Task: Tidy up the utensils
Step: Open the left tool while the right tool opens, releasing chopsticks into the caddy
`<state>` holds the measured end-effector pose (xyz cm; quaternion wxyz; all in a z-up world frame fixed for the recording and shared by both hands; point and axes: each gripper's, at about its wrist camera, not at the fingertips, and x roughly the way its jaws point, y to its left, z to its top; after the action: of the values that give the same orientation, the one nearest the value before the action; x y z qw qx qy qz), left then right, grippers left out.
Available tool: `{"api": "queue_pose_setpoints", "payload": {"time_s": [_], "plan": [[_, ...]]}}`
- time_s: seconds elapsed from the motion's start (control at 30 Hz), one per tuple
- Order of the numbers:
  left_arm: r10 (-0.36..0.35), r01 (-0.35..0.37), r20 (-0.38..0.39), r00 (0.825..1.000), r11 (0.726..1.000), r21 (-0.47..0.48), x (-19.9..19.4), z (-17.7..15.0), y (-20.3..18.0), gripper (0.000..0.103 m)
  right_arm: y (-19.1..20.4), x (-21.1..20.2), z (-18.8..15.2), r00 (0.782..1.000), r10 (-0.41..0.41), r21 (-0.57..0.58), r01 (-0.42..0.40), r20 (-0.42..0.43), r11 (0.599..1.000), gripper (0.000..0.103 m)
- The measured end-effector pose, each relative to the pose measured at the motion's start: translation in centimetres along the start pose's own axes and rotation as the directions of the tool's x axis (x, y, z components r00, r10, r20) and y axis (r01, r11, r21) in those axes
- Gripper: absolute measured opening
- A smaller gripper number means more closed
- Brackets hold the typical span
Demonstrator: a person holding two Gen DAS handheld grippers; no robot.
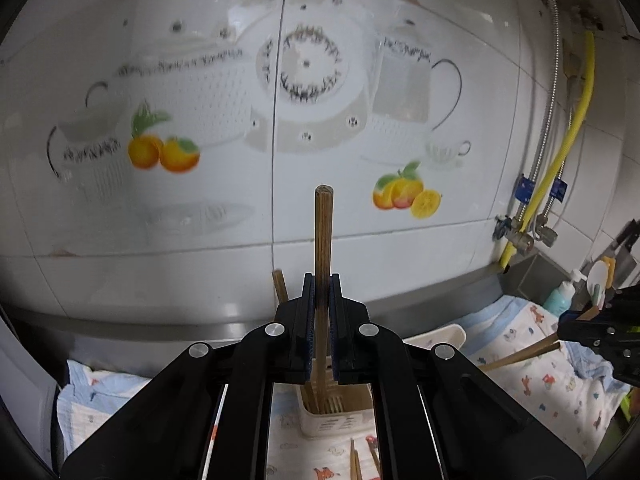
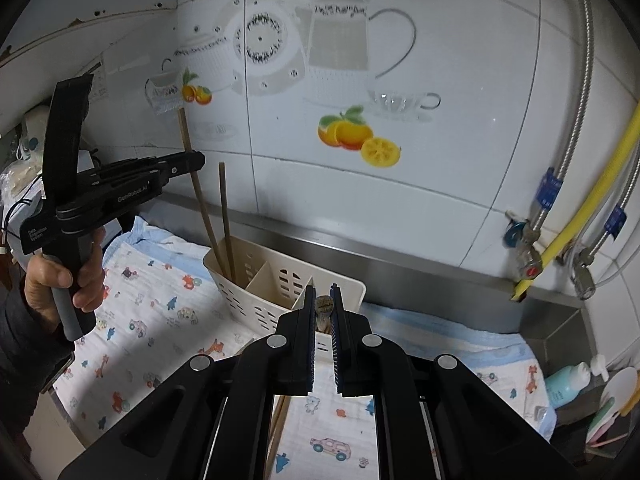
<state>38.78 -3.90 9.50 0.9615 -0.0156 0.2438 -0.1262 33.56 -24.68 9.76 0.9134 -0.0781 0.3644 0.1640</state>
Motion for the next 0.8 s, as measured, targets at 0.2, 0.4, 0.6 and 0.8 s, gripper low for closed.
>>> {"api": "queue_pose_setpoints", "payload": {"time_s": [0.2, 0.4, 0.6, 0.8], "plan": [[-0.008, 0.008, -0.024, 1.000, 1.000, -0.013, 0.4, -0.5, 0.3, 0.007, -0.1, 1.5, -0.2, 1.000, 0.003, 0.015, -0.002, -0.025, 1.000, 0.007], [-0.001, 0.001, -0.015, 1.000, 1.000, -0.023, 0.0, -0.8, 0.5, 0.040, -0.3, 1.7, -0.6, 1.000, 0.000, 0.026, 0.001, -0.022, 1.000, 0.013], [0.008, -0.007, 0.012, 1.000, 1.000, -0.011, -1.5, -1.1, 0.5, 0.062, -0.3, 1.3, -1.0, 1.000, -0.001, 0.045, 0.002, -0.004, 0.999, 0.036], [0.034, -0.034, 0.028, 0.999, 0.999, -0.014, -3.3, -1.9, 0.8, 0.084, -0.2, 0.3, -1.6, 1.000, -0.007, 0.058, 0.006, 0.025, 0.998, 0.054]]}}
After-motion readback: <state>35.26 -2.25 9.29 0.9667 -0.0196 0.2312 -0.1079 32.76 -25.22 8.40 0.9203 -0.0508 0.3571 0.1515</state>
